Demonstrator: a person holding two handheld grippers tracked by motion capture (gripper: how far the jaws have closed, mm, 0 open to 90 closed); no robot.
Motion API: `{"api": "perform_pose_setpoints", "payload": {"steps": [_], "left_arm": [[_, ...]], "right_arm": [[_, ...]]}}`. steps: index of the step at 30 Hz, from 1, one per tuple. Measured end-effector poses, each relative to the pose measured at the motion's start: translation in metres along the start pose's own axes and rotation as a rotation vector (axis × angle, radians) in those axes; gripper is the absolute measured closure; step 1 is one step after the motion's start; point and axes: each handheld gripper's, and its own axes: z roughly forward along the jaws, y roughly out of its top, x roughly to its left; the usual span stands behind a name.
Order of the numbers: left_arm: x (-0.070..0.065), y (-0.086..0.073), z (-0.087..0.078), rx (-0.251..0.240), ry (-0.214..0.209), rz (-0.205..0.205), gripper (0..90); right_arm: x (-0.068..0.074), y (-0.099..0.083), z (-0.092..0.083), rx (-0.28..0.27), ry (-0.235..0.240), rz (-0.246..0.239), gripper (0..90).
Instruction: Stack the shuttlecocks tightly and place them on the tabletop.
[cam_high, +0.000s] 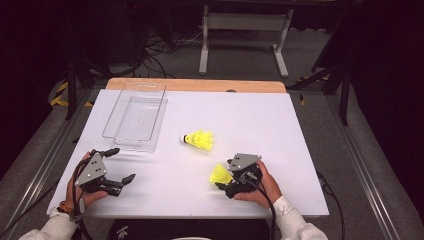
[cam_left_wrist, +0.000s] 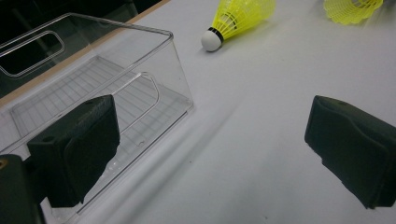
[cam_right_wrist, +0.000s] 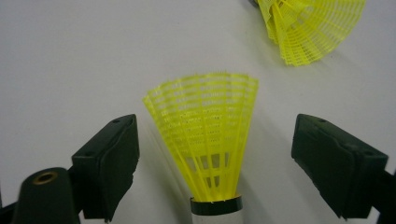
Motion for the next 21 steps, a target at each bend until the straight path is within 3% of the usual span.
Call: {"api": "perform_pose_setpoints", "payload": {"steps": [8,21], "left_arm": [[0.000,0.000,0.000,0.001,-0.002,-0.001,4.2],[-0.001,0.000,0.002,0.007,-0.006,0.001,4.2]], "right_arm": [[0.000,-0.003,0.004,0.038,-0.014,-0.020,15.3],[0.000,-0.001,0.021,0.062,0.022,-0.011,15.9]]}}
